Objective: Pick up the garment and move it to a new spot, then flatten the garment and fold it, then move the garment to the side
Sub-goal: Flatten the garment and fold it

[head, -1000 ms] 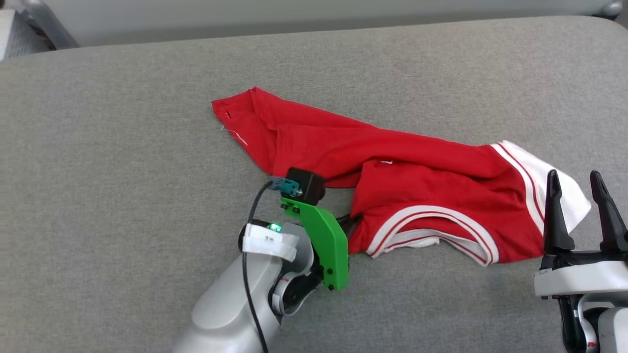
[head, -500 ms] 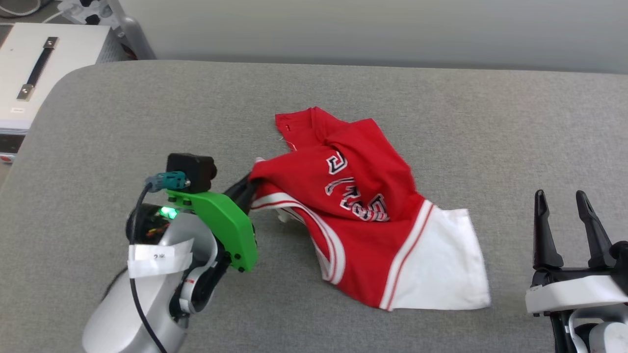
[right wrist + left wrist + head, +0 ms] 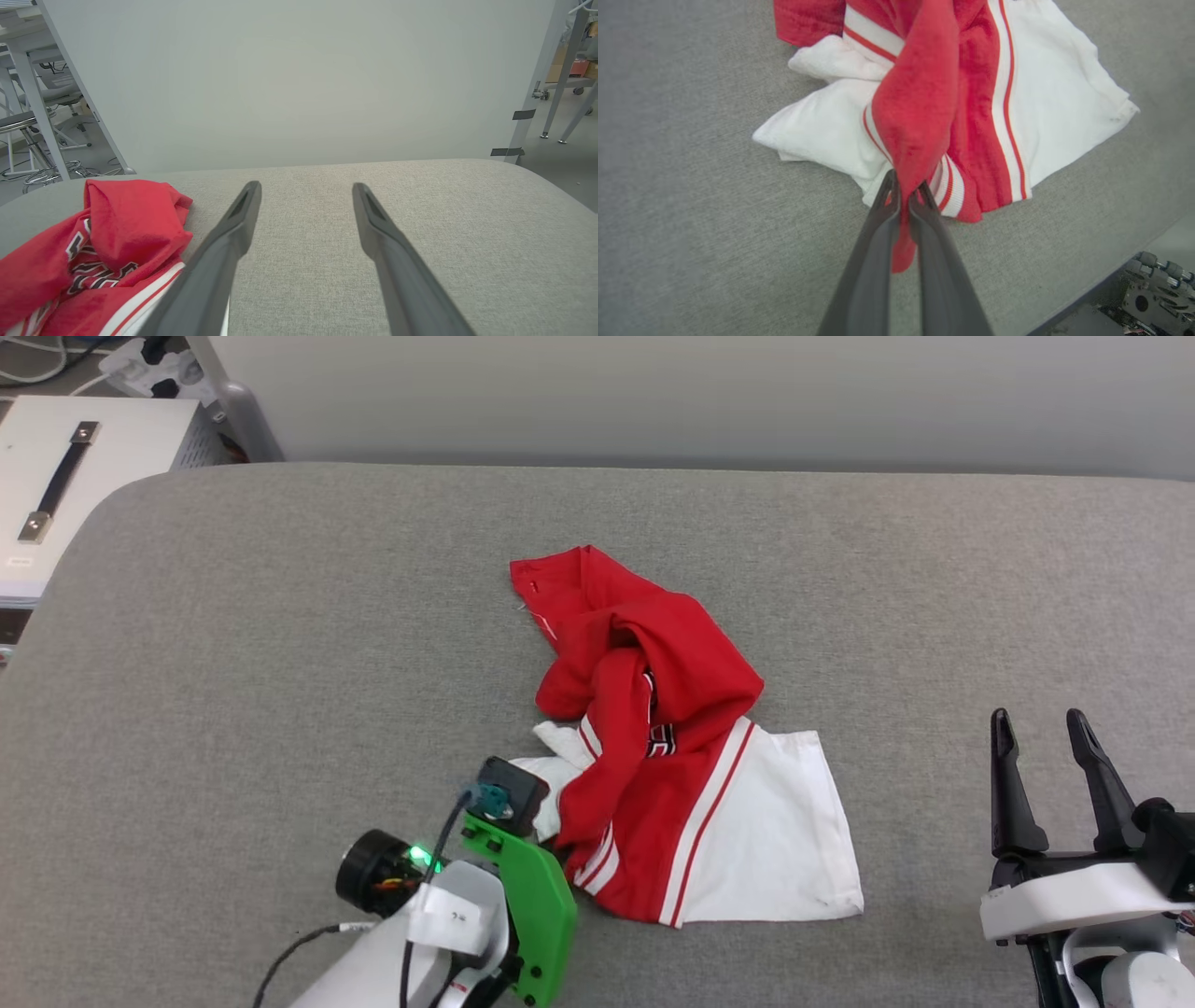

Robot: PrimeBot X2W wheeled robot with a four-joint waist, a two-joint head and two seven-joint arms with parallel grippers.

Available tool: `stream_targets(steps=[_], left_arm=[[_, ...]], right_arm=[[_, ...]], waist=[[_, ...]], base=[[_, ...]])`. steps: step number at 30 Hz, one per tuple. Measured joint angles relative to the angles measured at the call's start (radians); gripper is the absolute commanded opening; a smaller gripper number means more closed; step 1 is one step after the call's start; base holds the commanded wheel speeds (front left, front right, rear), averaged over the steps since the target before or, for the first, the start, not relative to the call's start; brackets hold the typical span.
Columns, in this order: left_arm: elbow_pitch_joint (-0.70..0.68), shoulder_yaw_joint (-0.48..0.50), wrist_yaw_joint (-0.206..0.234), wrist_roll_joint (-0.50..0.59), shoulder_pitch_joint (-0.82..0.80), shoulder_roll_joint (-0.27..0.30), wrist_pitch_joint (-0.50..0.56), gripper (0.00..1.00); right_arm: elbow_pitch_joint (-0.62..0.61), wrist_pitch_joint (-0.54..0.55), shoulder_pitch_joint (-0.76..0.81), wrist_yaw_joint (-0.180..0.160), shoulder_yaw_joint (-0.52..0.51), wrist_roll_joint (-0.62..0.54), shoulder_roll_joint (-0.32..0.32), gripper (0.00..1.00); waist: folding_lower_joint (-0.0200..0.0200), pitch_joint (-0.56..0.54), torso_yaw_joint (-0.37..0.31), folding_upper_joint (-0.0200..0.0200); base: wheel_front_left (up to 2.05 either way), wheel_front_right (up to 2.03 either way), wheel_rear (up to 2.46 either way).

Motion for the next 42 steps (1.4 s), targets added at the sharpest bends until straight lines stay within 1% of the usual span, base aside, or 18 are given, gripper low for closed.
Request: stream_targets(steps=[3, 5, 8, 9, 10, 12, 17, 22, 26, 31, 34, 36, 39, 42], left_arm=[[0.063, -0.023, -0.024, -0.005, 0.0, -0.037, -0.004, 0.0], [0.099, -0.031, -0.031, -0.01, -0.002, -0.053, -0.009, 0.0], [0.145, -0.034, -0.039, -0.01, -0.009, -0.059, -0.026, 0.0], [0.157, -0.033, -0.039, -0.01, -0.013, -0.061, -0.033, 0.11], [0.168, -0.031, -0.04, -0.011, -0.014, -0.065, -0.041, 0.56], [0.18, -0.026, -0.04, -0.012, -0.015, -0.072, -0.056, 1.0], [0.2, -0.02, -0.047, -0.021, -0.015, -0.08, -0.082, 1.0], [0.181, -0.005, -0.046, -0.052, -0.007, -0.082, -0.114, 1.0], [0.11, 0.014, -0.045, -0.071, 0.018, -0.075, -0.129, 1.0], [-0.015, 0.066, -0.019, -0.093, 0.047, -0.029, -0.153, 1.0], [-0.083, 0.128, 0.007, -0.092, 0.053, 0.0, -0.221, 1.0], [-0.103, 0.167, 0.019, -0.091, 0.053, 0.015, -0.278, 1.0], [-0.116, 0.214, 0.022, -0.08, 0.058, 0.025, -0.385, 1.0], [-0.109, 0.248, 0.013, -0.061, 0.071, 0.03, -0.506, 1.0]], right_arm=[[0.004, 0.0, -0.001, 0.0, 0.0, 0.002, -0.003, 1.0], [0.005, 0.0, -0.001, 0.0, -0.001, 0.003, -0.004, 1.0], [0.006, 0.0, -0.002, 0.0, -0.001, 0.005, -0.004, 1.0], [0.006, 0.0, -0.002, 0.0, -0.001, 0.005, -0.003, 1.0], [0.006, 0.0, -0.002, 0.0, -0.002, 0.005, -0.003, 1.0], [0.009, 0.0, -0.002, 0.0, -0.005, 0.004, -0.002, 1.0], [0.019, 0.0, -0.001, 0.0, -0.009, 0.004, 0.001, 1.0], [0.024, 0.002, 0.0, 0.0, -0.013, 0.004, 0.003, 1.0], [0.026, 0.005, 0.009, 0.0, -0.026, 0.005, 0.004, 1.0], [0.025, 0.009, 0.03, 0.0, -0.035, 0.007, 0.004, 1.0], [0.024, 0.009, 0.035, 0.0, -0.034, 0.007, 0.005, 1.0], [0.021, 0.009, 0.037, 0.0, -0.03, 0.007, 0.007, 1.0], [0.017, 0.009, 0.038, 0.0, -0.024, 0.007, 0.009, 1.0], [0.01, 0.009, 0.04, 0.0, -0.026, 0.011, 0.009, 1.0]], waist=[[-0.0001, 0.011, -0.018, 0.0], [0.0, 0.019, -0.027, 0.0], [0.0, 0.03, -0.037, 0.0], [0.0, 0.034, -0.04, 0.0], [0.0, 0.037, -0.041, 0.0], [0.0, 0.037, -0.04, 0.0], [0.0, 0.022, -0.026, 0.0], [0.0, -0.004, -0.007, 0.0], [0.0, -0.027, 0.014, 0.0], [0.0, -0.051, 0.044, 0.0], [0.0, -0.066, 0.059, 0.0], [0.0, -0.072, 0.064, 0.0], [0.0, -0.076, 0.065, 0.0], [0.0, -0.076, 0.059, 0.0]], base=[[0.0, 0.0, 0.0], [0.0, 0.0, 0.0], [0.0, 0.0, 0.0], [0.0, 0.0, 0.0], [0.0, 0.0, 0.0], [0.0, 0.0, 0.0], [0.0, 0.0, 0.0], [0.0, 0.0, 0.0], [0.0, 0.0, 0.0], [0.0, 0.0, 0.0], [0.0, 0.0, 0.0], [0.0, 0.0, 0.0], [0.0, 0.0, 0.0], [0.0, 0.0, 0.0]])
